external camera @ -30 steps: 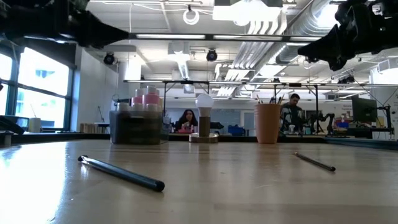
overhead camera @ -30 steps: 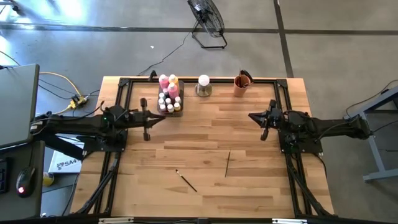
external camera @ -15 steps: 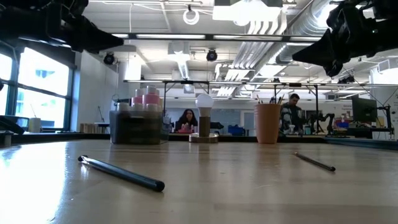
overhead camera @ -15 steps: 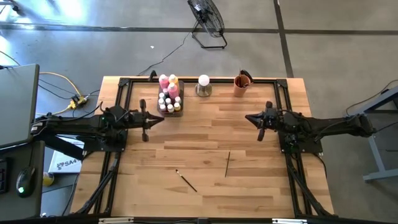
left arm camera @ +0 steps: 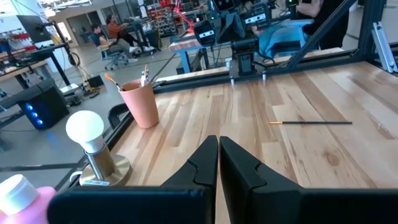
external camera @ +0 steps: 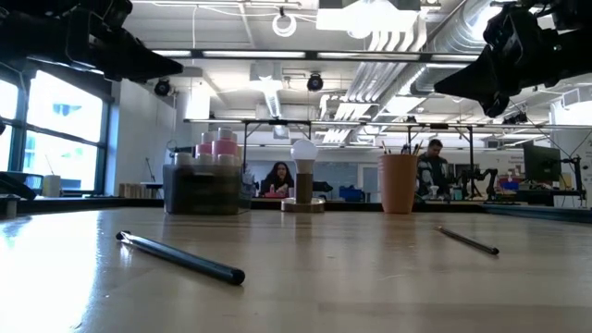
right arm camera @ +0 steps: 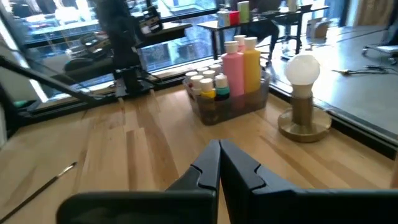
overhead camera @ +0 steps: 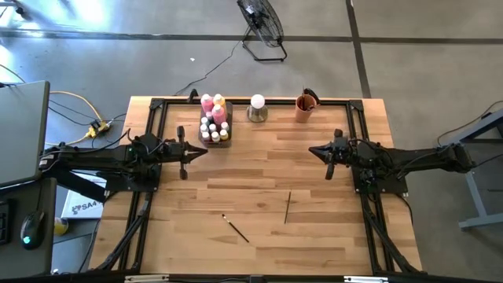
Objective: Pick & Place Paint Supplies
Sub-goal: Put the orange paintbrush into the orange cup
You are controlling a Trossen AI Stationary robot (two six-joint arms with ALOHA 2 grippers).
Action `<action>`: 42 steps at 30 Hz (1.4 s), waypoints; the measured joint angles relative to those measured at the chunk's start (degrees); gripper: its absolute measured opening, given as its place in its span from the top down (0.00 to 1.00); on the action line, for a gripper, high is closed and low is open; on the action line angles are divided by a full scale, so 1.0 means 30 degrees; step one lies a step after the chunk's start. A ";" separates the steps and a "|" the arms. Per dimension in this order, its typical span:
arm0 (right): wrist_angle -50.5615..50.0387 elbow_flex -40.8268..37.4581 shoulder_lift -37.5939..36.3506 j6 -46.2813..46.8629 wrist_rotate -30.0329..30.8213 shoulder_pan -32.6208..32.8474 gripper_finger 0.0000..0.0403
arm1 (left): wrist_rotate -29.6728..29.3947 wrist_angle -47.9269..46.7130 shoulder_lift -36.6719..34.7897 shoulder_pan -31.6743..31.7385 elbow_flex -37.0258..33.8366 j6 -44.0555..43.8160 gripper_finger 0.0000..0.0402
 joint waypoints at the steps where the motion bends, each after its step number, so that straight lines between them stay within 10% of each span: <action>1: 0.0013 0.0000 0.0000 0.0006 -0.0255 0.0000 0.99 | 0.0007 0.0007 0.0000 0.0000 0.0000 0.0000 0.97; 14: 0.1615 -0.0007 0.0000 -0.1954 -0.4222 0.0007 0.99 | 0.0007 0.0013 0.0000 0.0000 0.0001 0.0000 0.97; 25: -0.5377 0.4367 0.2184 0.4192 0.5572 0.1106 0.99 | 0.0015 0.0022 0.0007 0.0000 0.0007 0.0000 0.97; 42: -1.6113 1.3105 1.2501 1.5335 0.5143 0.3600 0.99 | 0.0015 0.0044 0.0000 0.0000 0.0007 0.0321 0.97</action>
